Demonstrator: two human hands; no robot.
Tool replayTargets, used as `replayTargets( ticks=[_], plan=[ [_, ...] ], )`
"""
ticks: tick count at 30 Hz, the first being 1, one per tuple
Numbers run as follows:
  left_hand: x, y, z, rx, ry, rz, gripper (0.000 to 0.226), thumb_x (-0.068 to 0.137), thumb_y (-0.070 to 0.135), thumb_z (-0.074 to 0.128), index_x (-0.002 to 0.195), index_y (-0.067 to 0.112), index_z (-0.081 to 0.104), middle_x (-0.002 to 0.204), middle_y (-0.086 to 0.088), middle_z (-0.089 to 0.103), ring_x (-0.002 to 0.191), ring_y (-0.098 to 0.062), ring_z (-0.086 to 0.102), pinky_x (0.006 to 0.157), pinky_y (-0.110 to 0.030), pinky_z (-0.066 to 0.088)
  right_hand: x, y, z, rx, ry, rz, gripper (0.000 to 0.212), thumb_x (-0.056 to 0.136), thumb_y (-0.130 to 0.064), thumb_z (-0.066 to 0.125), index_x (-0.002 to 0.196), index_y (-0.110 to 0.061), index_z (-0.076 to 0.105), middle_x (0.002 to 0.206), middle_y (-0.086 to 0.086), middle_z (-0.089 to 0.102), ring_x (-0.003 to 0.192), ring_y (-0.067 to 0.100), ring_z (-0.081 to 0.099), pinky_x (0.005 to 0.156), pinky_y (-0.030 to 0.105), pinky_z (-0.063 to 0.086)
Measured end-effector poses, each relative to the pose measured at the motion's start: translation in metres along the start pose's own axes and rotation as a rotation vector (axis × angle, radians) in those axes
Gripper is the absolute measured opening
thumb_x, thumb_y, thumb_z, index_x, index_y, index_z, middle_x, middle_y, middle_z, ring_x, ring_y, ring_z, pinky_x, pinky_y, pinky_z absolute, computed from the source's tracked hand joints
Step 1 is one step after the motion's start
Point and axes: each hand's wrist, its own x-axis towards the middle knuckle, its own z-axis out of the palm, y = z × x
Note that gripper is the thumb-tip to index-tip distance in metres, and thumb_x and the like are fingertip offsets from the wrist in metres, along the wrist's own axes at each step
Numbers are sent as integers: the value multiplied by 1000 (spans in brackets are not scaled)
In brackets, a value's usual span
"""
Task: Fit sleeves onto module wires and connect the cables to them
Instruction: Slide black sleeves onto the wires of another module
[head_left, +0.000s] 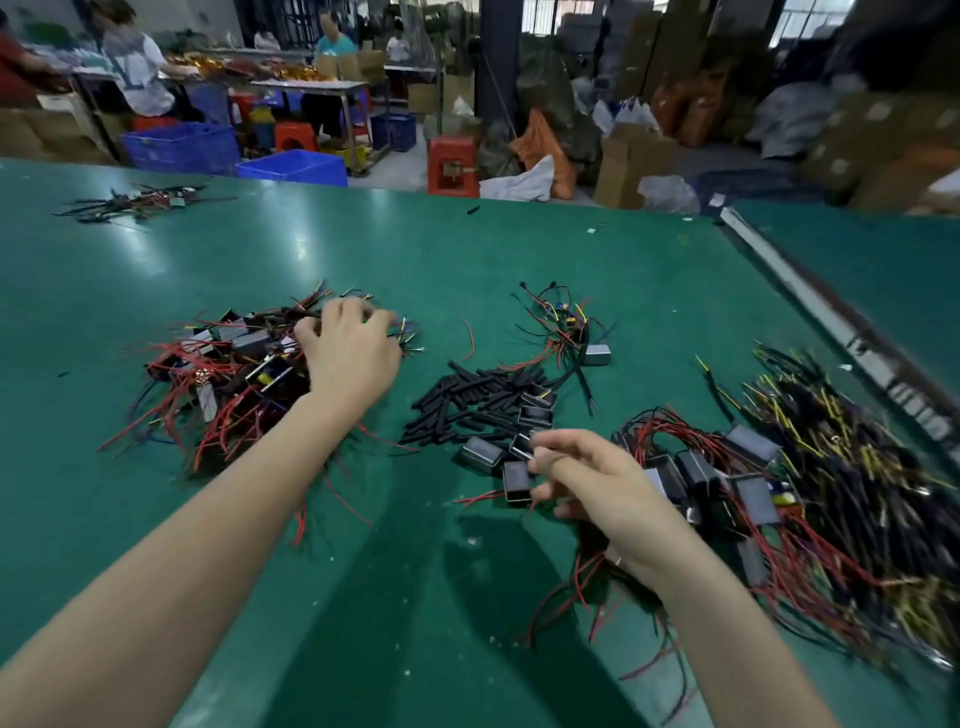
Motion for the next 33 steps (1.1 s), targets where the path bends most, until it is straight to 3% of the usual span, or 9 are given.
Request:
replayTargets(
  ticks=[6, 9, 11, 14, 18, 20, 22, 24, 33],
  plan=[
    [-46, 96, -9, -388, -350, 176, 23, 90, 34, 53, 106, 38, 68, 114, 5, 62, 116, -19, 50, 94, -36, 36, 3, -27, -66, -23, 339, -226, 15, 93, -12, 59, 90, -24, 66, 75, -7, 70, 66, 7, 62, 56, 18, 47],
    [-66, 142, -5, -606, -515, 220, 21, 90, 31, 54, 104, 29, 70, 107, 5, 67, 105, -19, 58, 94, -34, 44, 20, -22, -108, -562, 528, -192, 12, 90, -22, 64, 100, -25, 67, 96, -1, 69, 91, 18, 62, 80, 30, 46],
    [-73, 173, 0, -634, -574, 235, 25, 91, 34, 54, 106, 23, 70, 106, 1, 69, 103, -21, 60, 89, -31, 46, 29, -14, -121, -979, 475, -4, 26, 89, -35, 64, 114, -27, 67, 114, 4, 66, 111, 30, 54, 93, 38, 44],
    [-79, 205, 10, -607, -627, 202, 31, 87, 43, 60, 104, 18, 69, 102, -7, 67, 97, -25, 60, 83, -31, 49, 30, -5, -125, -1287, 444, 17, 21, 89, -42, 61, 108, -35, 68, 117, 1, 63, 117, 32, 47, 90, 43, 39],
    [-77, 208, 18, -614, -578, 156, 26, 89, 39, 61, 99, 16, 68, 91, -2, 63, 90, -22, 60, 74, -28, 45, 17, -3, -139, -962, 456, -228, 6, 90, -37, 63, 90, -33, 67, 97, -9, 66, 105, 21, 58, 87, 36, 45],
    [-75, 201, 14, -771, -626, 162, 23, 91, 36, 60, 92, 14, 69, 78, 2, 62, 77, -13, 58, 66, -24, 39, 6, -5, -144, -684, 447, -316, 12, 89, -29, 66, 79, -34, 62, 81, -14, 66, 87, 13, 64, 79, 25, 49],
    [-75, 196, 2, -1017, -655, 157, 20, 91, 32, 61, 86, 14, 67, 69, 7, 59, 64, -4, 51, 63, -19, 39, -2, -8, -144, -512, 463, -347, 11, 88, -28, 67, 79, -31, 64, 75, -10, 67, 75, 13, 64, 77, 33, 53],
    [-74, 194, -12, -1189, -618, 130, 17, 91, 29, 62, 84, 14, 67, 66, 7, 56, 59, -2, 47, 60, -14, 38, -8, -14, -142, -422, 443, -363, 6, 88, -28, 67, 83, -29, 66, 73, -8, 67, 69, 12, 61, 70, 37, 55],
    [-61, 181, -77, -1403, -594, 125, 21, 96, 25, 54, 81, 22, 69, 58, 12, 57, 49, -1, 49, 47, -13, 40, -19, -59, -104, -131, 306, -402, 7, 90, -24, 64, 84, -23, 67, 61, -8, 64, 51, 5, 54, 45, 15, 42]
  ],
)
